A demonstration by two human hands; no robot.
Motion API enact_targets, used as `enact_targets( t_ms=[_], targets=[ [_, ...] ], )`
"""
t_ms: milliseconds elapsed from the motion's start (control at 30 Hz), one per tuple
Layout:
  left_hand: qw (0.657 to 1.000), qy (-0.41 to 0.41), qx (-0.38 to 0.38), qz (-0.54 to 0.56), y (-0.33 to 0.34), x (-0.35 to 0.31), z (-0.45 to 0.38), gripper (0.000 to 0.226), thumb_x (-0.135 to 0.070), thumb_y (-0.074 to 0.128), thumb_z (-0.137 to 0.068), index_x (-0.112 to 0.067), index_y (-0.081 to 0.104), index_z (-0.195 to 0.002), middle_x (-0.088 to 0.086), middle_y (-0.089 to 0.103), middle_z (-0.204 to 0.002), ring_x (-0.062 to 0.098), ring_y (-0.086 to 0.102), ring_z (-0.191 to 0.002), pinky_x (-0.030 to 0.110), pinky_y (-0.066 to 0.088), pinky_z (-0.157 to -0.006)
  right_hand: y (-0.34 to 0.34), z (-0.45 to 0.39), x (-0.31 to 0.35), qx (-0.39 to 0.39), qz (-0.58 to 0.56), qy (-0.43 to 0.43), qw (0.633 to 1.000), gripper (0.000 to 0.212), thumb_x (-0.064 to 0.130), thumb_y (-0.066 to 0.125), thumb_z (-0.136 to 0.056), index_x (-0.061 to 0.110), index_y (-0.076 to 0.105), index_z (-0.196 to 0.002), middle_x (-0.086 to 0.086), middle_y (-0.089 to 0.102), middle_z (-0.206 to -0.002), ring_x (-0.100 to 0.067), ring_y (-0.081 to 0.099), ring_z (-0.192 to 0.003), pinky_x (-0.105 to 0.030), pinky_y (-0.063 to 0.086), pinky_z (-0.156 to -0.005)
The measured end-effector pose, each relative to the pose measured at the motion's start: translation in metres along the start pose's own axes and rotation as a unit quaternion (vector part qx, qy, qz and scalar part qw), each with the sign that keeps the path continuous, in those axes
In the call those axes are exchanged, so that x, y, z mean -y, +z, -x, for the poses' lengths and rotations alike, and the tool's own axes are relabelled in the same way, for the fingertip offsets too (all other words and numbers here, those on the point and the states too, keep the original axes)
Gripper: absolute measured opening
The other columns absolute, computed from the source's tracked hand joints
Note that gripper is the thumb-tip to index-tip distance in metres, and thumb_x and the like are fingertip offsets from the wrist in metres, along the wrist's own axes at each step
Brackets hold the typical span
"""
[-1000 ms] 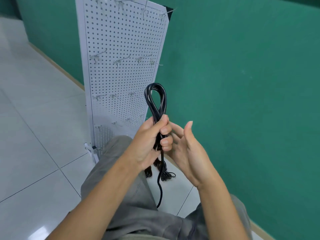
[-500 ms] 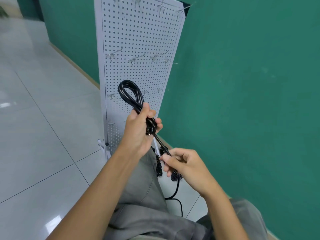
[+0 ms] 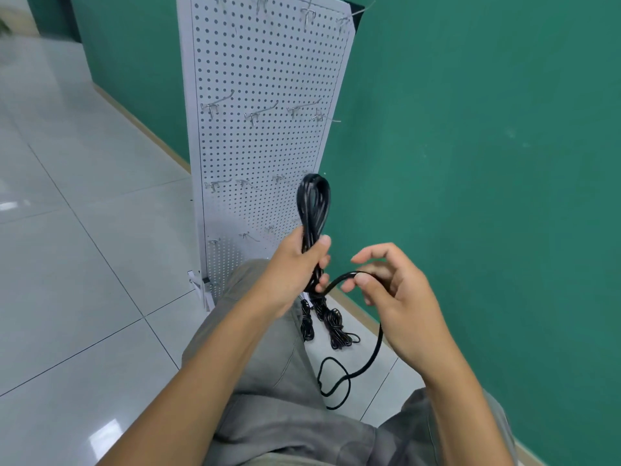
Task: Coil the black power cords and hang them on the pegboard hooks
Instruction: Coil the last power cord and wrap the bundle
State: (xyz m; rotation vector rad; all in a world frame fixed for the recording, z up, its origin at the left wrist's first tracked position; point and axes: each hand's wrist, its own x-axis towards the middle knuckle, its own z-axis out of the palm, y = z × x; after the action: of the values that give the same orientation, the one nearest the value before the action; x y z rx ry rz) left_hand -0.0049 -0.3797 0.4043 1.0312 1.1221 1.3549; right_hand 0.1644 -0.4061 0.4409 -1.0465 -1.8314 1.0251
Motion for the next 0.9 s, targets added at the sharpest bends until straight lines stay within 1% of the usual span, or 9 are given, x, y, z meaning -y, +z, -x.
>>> enact_targets(
  t_ms=[133, 200, 333, 567, 633, 700, 767, 833, 900],
  targets=[
    [0.998, -0.017, 0.054, 0.011, 0.019, 0.003, 0.009, 0.016, -0.023, 0.051, -0.108, -0.008, 0.048, -0.111, 0.01, 0.056, -0.077, 0.028, 0.068, -0.063, 0.036, 0.062, -0.063, -0.005, 0.0, -0.004, -0.092, -0.025, -0.009, 0.995, 0.026, -0.006, 0.064, -0.094, 0.019, 0.058, -0.09, -0.002, 0.073, -0.079, -0.016, 0.063, -0.065, -0.027, 0.053, -0.07],
    [0.995, -0.04, 0.092, 0.021, 0.026, 0.002, 0.015, 0.017, -0.024, 0.051, -0.108, -0.009, 0.051, -0.116, 0.014, 0.06, -0.082, 0.029, 0.069, -0.061, 0.034, 0.06, -0.058, -0.009, 0.0, -0.005, -0.144, -0.034, -0.013, 0.989, 0.027, -0.006, 0.071, -0.088, 0.018, 0.059, -0.084, -0.004, 0.071, -0.08, -0.017, 0.066, -0.068, -0.025, 0.054, -0.068],
    [0.986, -0.06, 0.143, 0.058, 0.036, 0.0, 0.025, 0.018, -0.029, 0.046, -0.11, -0.015, 0.051, -0.102, 0.004, 0.052, -0.069, 0.025, 0.057, -0.05, 0.029, 0.047, -0.049, -0.016, 0.0, -0.006, -0.2, -0.026, 0.0, 0.979, 0.027, 0.0, 0.08, -0.083, 0.018, 0.059, -0.085, -0.009, 0.069, -0.086, -0.016, 0.067, -0.067, -0.02, 0.054, -0.065],
    [0.968, -0.093, 0.193, 0.131, 0.045, -0.004, 0.035, 0.044, -0.053, 0.035, -0.106, -0.012, 0.048, -0.093, 0.003, 0.047, -0.067, 0.019, 0.047, -0.045, 0.025, 0.041, -0.044, -0.019, 0.003, -0.007, -0.186, -0.022, 0.026, 0.982, 0.028, 0.005, 0.082, -0.082, 0.022, 0.061, -0.091, 0.001, 0.069, -0.093, -0.029, 0.071, -0.071, -0.041, 0.06, -0.075],
    [0.965, -0.079, 0.213, 0.128, 0.044, -0.006, 0.036, 0.046, -0.059, 0.049, -0.098, -0.012, 0.05, -0.095, 0.002, 0.046, -0.066, 0.016, 0.046, -0.044, 0.024, 0.039, -0.043, -0.02, 0.002, -0.008, -0.187, -0.031, 0.023, 0.982, 0.027, 0.006, 0.082, -0.081, 0.02, 0.062, -0.091, 0.001, 0.07, -0.093, -0.029, 0.07, -0.07, -0.038, 0.06, -0.073],
    [0.965, -0.06, 0.228, 0.117, 0.042, -0.009, 0.036, 0.04, -0.049, 0.063, -0.093, -0.011, 0.056, -0.105, 0.0, 0.045, -0.066, 0.014, 0.045, -0.044, 0.023, 0.037, -0.043, -0.02, 0.001, -0.011, -0.185, -0.055, 0.017, 0.981, 0.023, 0.002, 0.079, -0.083, 0.015, 0.063, -0.092, 0.003, 0.07, -0.087, -0.021, 0.067, -0.068, -0.033, 0.059, -0.07],
    [0.965, -0.053, 0.233, 0.113, 0.041, -0.013, 0.037, 0.028, -0.034, 0.062, -0.098, -0.01, 0.057, -0.111, -0.001, 0.044, -0.066, 0.013, 0.044, -0.045, 0.022, 0.035, -0.043, -0.02, 0.0, -0.017, -0.175, -0.077, 0.008, 0.981, 0.017, 0.001, 0.077, -0.085, 0.011, 0.066, -0.092, 0.006, 0.069, -0.081, -0.013, 0.065, -0.073, -0.025, 0.056, -0.071],
    [0.964, -0.038, 0.231, 0.123, 0.039, -0.015, 0.036, 0.014, -0.024, 0.06, -0.102, -0.011, 0.056, -0.098, -0.001, 0.042, -0.065, 0.012, 0.042, -0.045, 0.021, 0.034, -0.042, -0.018, 0.0, -0.024, -0.15, -0.099, 0.004, 0.984, 0.009, 0.013, 0.075, -0.089, 0.012, 0.067, -0.092, 0.002, 0.068, -0.082, -0.013, 0.065, -0.08, -0.023, 0.054, -0.075],
    [0.965, -0.025, 0.218, 0.142, 0.035, -0.016, 0.034, 0.024, -0.018, 0.058, -0.103, -0.016, 0.056, -0.079, 0.0, 0.043, -0.065, 0.012, 0.042, -0.044, 0.02, 0.033, -0.041, -0.015, 0.002, -0.034, -0.099, -0.114, 0.022, 0.988, 0.019, 0.031, 0.069, -0.095, 0.012, 0.066, -0.092, -0.011, 0.068, -0.085, -0.026, 0.064, -0.082, -0.036, 0.055, -0.081]
  ],
)
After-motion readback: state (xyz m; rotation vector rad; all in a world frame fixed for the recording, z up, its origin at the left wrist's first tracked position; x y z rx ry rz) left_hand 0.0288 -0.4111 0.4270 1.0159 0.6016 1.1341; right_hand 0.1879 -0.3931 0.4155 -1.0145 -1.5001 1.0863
